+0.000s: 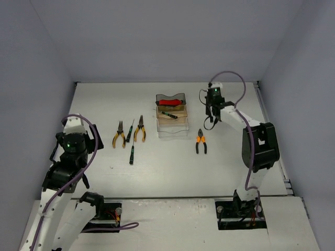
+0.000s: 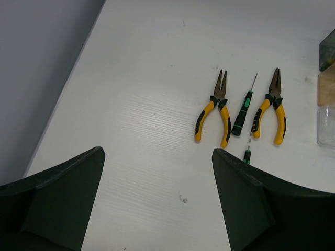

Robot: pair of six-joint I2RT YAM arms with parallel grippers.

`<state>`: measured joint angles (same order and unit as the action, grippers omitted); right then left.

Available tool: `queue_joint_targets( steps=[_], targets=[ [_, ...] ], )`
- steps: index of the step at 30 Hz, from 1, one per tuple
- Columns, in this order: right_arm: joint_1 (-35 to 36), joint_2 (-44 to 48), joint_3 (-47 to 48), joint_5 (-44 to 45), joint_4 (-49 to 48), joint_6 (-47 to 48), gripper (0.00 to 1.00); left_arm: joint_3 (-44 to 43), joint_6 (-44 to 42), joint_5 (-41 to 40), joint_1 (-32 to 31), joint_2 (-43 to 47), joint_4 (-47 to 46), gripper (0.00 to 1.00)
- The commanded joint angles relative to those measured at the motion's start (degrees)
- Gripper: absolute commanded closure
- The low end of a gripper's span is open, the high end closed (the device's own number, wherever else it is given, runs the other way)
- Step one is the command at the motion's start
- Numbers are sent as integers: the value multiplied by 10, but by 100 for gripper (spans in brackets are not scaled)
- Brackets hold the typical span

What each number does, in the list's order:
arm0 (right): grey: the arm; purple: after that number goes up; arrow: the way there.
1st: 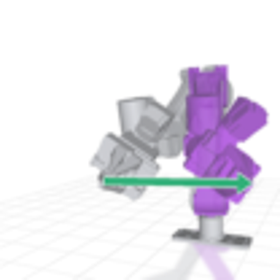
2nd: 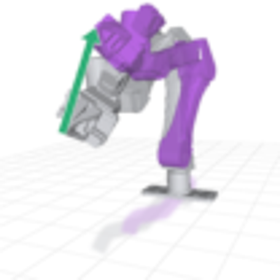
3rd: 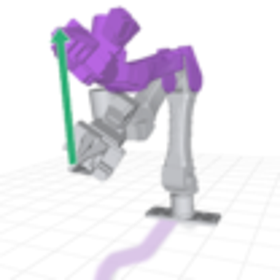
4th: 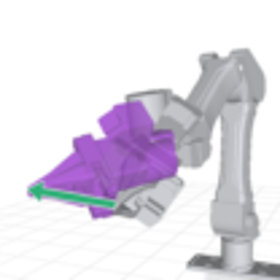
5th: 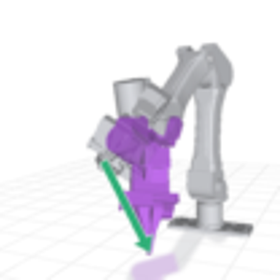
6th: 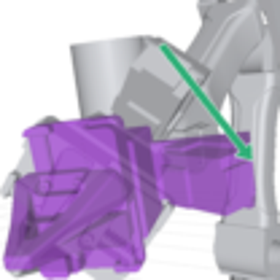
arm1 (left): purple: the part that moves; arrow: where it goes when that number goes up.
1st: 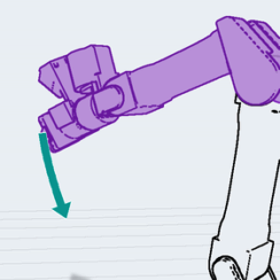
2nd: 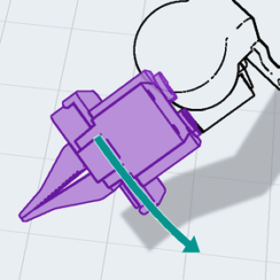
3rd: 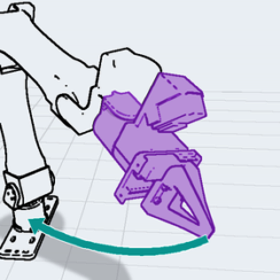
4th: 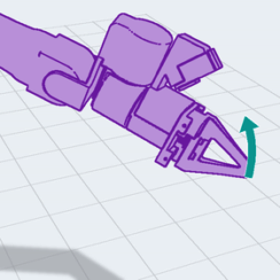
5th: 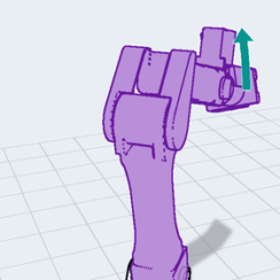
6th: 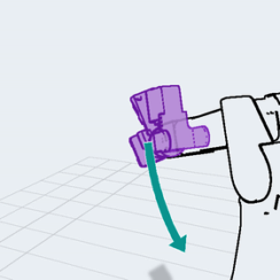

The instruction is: Sort the tools into containers

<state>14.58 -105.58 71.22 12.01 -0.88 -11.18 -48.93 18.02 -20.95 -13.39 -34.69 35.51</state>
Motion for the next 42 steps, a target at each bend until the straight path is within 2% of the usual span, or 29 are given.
queue_joint_targets(
  steps=[1,4,5,9,18,25,28,32,34,38,42],
  targets=[
    [63,71,115,-95,-31,292,99,-6,-4,-1,5,-14,-25,19],
    [90,57,143,-225,-30,438,98,-5,-6,-5,5,-16,-25,19],
    [92,53,151,-272,-30,460,98,-5,-6,-6,5,-17,-25,19],
    [101,7,179,-361,-29,559,97,-4,-7,-11,5,-23,-25,19],
    [114,-74,202,-432,-30,660,93,-3,-11,-12,5,-38,-25,19],
    [116,-110,204,-438,-31,660,89,-4,-11,-3,5,-48,-25,19],
    [116,-109,196,-435,-31,654,80,-5,-12,2,5,-52,-25,19],
    [116,-97,184,-427,-31,654,63,-7,-12,18,5,-61,-25,19],
    [116,-87,181,-426,-30,649,60,-11,-10,28,5,-66,-27,19],
    [116,-56,176,-425,-30,635,58,-28,-1,61,2,-81,-20,19],
    [115,26,155,-408,-31,567,58,-67,43,122,-14,-103,3,19]
  ],
)
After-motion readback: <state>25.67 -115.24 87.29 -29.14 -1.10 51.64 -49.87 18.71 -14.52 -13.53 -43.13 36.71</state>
